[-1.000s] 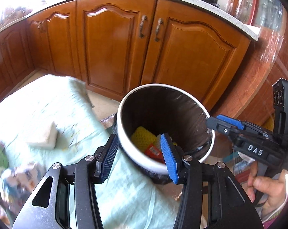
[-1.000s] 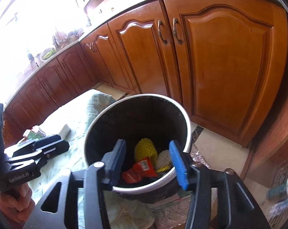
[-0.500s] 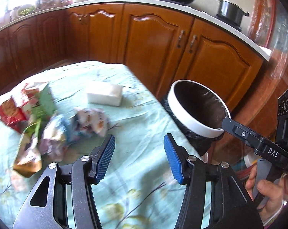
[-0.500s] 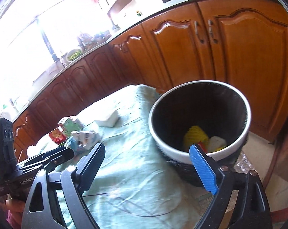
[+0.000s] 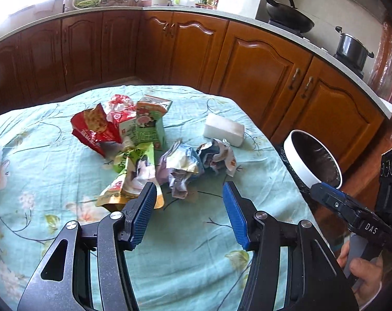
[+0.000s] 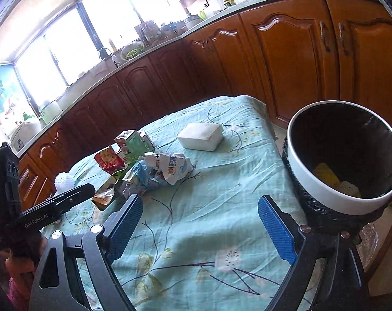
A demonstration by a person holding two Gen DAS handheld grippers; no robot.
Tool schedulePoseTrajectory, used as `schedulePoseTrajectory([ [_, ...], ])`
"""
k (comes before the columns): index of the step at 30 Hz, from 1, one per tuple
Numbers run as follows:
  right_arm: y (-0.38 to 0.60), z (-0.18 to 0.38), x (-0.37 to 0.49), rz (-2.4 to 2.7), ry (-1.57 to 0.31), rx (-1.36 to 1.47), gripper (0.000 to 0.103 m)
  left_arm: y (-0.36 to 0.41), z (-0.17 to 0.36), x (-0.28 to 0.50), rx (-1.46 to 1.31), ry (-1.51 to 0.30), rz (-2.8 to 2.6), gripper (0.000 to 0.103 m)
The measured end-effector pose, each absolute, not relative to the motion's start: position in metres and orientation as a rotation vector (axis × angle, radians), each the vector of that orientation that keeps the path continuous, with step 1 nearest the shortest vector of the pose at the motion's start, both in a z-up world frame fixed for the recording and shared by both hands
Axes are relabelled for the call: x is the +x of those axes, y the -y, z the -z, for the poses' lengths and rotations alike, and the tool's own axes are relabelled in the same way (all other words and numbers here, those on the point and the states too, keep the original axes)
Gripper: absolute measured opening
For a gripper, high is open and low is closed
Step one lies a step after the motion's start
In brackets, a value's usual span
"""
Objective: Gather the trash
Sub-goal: 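Withdraw both grippers and reach toward the green pouch and crumpled paper, then grasp the green drink pouch with the left gripper while the right grasps crumpled paper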
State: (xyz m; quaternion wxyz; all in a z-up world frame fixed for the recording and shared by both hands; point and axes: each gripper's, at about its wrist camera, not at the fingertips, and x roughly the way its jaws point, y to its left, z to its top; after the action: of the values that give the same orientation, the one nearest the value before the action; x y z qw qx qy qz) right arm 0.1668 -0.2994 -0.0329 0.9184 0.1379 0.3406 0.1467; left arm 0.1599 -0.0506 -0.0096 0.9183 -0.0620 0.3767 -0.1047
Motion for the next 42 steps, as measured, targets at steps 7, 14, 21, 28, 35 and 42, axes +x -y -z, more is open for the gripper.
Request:
schedulePoseTrajectory([
  [7,0.278,0.034,0.183,-0.351,-0.732,0.288,0.092,0.028,0.012,0.169,-0.155,-0.784,0.168,0.054],
  [14,0.250,0.038,0.213,-0.315,-0.810,0.251,0.093,0.016,0.016,0.184,-0.156,-0.815,0.146,0.054],
  [21,0.238,0.039,0.241,-0.314,-0.812,0.256,0.103,0.011,0.022,0.201,-0.128,-0.843,0.130,0.054],
  [28,0.225,0.051,0.269,-0.314,-0.826,0.221,0.100,0.008,0.038,0.222,-0.120,-0.887,0.131,0.054],
  [35,0.224,0.079,0.286,-0.337,-0.912,0.276,0.050,0.011,0.059,0.232,-0.140,-0.956,0.195,0.012],
  [42,0.236,0.069,0.259,-0.371,-0.853,0.275,0.029,0.015,0.050,0.214,-0.117,-0.910,0.212,0.004],
])
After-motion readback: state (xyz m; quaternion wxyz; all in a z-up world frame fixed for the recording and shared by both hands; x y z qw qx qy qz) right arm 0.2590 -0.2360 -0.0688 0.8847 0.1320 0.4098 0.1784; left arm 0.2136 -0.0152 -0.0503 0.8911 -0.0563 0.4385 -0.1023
